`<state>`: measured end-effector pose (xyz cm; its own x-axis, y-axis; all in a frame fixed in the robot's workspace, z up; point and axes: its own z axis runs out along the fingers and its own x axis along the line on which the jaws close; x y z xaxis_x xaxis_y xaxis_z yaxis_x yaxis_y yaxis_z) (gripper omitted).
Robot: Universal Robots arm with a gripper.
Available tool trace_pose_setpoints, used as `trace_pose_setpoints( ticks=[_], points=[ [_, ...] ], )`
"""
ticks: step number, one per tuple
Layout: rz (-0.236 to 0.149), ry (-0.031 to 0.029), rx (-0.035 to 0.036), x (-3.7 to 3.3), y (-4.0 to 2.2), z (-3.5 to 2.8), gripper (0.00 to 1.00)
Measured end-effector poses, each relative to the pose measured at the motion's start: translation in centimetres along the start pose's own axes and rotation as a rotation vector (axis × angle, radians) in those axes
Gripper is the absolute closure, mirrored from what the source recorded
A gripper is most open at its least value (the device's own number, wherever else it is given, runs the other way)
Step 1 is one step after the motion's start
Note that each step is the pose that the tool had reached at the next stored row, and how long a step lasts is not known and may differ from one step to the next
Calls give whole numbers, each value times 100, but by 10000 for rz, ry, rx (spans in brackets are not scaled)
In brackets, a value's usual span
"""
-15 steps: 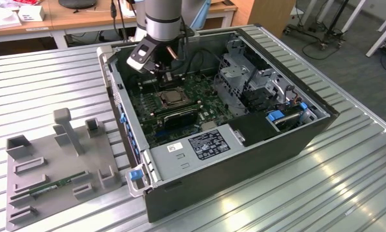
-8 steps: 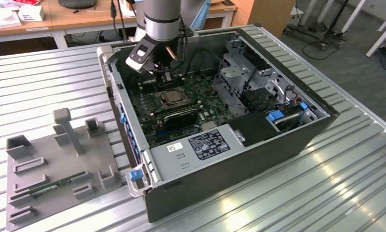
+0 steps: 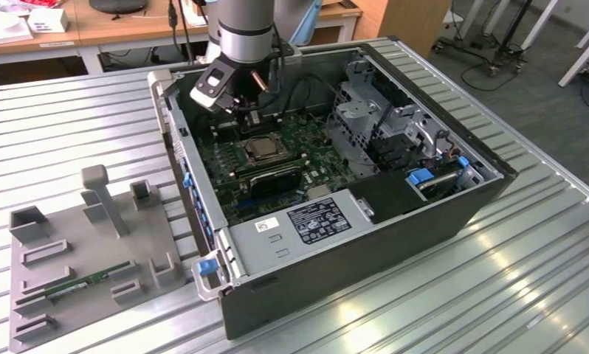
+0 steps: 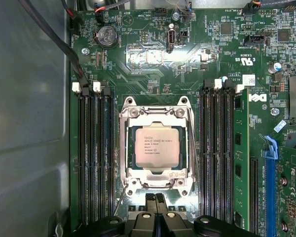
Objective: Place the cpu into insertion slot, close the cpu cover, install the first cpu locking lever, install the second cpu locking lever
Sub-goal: 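Close the cpu cover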
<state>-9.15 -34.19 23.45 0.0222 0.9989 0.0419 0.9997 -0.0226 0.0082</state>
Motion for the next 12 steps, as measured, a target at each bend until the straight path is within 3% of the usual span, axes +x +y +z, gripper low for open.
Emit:
trace_pose_setpoints(
  ticks=[12],
  points=[
    [0,0,0,-1,-33,0,89]
  ],
)
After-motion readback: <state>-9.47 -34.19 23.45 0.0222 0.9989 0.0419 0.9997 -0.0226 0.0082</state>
